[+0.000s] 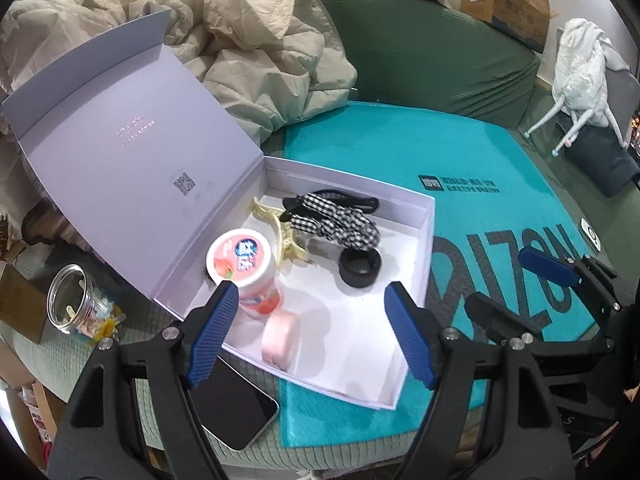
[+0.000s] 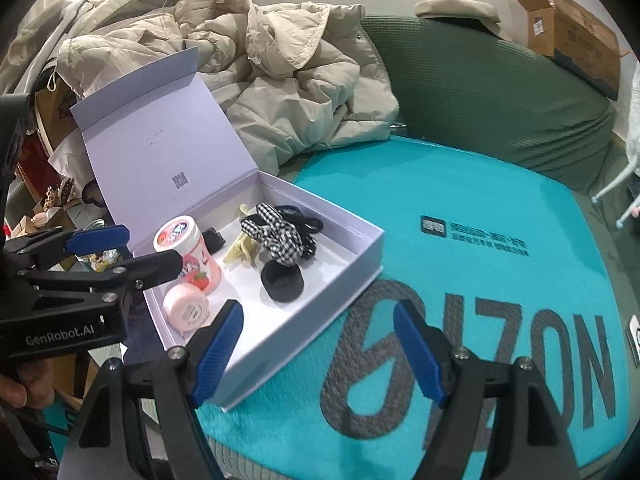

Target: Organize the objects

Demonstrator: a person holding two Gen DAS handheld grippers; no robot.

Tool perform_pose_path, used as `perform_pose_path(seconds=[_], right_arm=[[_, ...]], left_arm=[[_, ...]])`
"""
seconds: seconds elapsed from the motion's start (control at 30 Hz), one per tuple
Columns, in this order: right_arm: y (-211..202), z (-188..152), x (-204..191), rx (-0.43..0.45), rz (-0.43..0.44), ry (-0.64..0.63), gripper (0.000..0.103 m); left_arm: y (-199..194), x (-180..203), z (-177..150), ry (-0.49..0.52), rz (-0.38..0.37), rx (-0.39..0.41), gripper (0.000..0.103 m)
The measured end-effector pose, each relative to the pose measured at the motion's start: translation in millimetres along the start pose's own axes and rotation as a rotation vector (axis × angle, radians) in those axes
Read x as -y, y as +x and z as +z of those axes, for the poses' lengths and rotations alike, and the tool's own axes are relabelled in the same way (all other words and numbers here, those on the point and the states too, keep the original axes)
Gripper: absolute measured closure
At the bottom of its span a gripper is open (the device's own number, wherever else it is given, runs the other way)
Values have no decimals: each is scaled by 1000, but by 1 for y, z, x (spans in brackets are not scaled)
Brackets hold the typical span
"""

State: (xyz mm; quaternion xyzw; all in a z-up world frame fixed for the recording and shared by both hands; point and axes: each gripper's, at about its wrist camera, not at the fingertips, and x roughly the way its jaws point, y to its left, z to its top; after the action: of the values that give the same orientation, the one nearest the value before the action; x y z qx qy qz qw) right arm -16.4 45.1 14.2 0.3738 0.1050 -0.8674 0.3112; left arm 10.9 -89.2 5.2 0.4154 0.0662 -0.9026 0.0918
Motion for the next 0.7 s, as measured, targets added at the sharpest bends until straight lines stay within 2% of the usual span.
perform_pose_path(seconds=[0.2, 0.33, 0.7], right_arm=[[-14, -13, 7, 3, -11, 25, 25], [-24, -23, 12, 5, -27, 42, 25], [-47, -47, 19, 18, -48, 76, 25]], left_arm=[[-14, 12, -14, 15, -16, 15, 29], [-27, 15, -27, 4, -14, 66, 29], [-45, 22, -49, 28, -48, 84, 29]])
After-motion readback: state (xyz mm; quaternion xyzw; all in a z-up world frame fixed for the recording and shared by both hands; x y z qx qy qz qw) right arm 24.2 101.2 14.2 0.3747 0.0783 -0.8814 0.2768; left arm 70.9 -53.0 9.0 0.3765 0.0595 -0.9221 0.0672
